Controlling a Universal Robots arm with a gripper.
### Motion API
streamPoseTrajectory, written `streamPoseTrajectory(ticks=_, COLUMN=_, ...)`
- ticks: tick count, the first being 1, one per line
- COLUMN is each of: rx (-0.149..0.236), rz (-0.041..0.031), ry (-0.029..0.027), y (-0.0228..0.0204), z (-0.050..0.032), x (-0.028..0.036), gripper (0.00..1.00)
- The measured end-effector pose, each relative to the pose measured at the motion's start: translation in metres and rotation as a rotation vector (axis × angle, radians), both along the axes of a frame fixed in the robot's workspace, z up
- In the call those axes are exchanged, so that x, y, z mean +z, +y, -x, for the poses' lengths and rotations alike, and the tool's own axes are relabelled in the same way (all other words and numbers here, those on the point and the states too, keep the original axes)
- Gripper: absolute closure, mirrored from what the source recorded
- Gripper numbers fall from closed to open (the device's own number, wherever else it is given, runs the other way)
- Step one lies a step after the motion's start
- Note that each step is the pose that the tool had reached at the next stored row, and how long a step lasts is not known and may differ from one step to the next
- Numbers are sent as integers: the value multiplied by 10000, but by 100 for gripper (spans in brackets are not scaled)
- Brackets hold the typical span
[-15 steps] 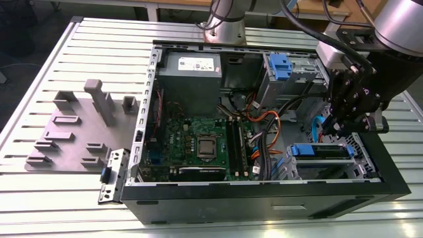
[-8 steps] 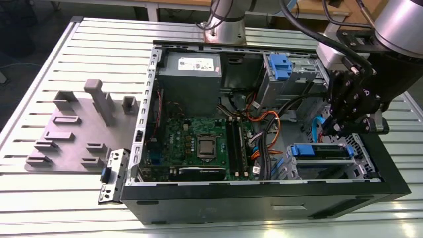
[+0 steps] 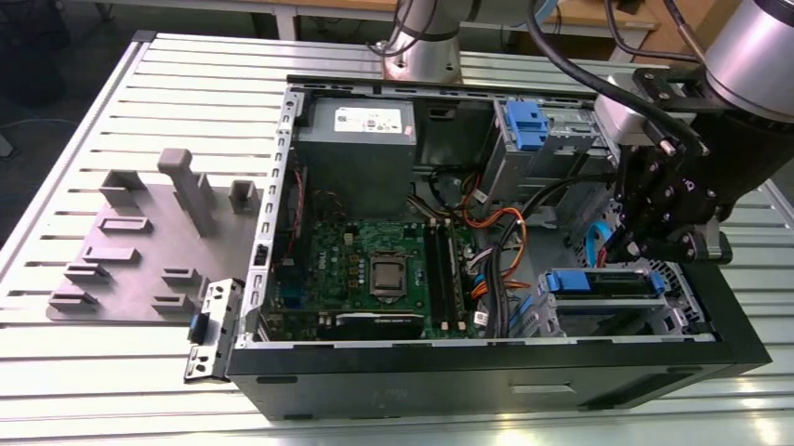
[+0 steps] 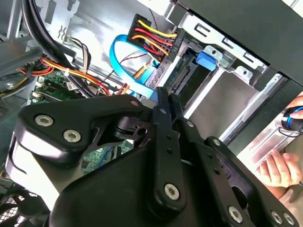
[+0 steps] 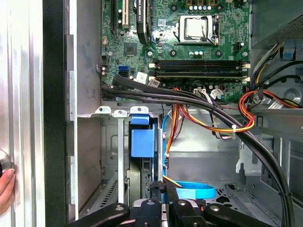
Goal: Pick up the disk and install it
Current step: 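Insert the first disk wire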
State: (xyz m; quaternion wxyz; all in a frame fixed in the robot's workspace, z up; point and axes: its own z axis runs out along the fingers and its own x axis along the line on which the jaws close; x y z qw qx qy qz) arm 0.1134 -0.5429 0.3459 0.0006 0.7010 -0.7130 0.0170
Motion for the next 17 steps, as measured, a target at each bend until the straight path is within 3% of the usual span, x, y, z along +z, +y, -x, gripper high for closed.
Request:
streamPoseTrajectory(ticks=4, rx=0, rz=-1, ry=0, y=-25, z=0, x=0, gripper=84)
streamPoseTrajectory(ticks=6, rx=0, rz=-2, ry=0, y=-74, z=0, x=-1, gripper=84)
streamPoseTrajectory(ticks=17, rx=-1, rz=-4, ry=0, y=-108, z=0, x=-16, gripper=84)
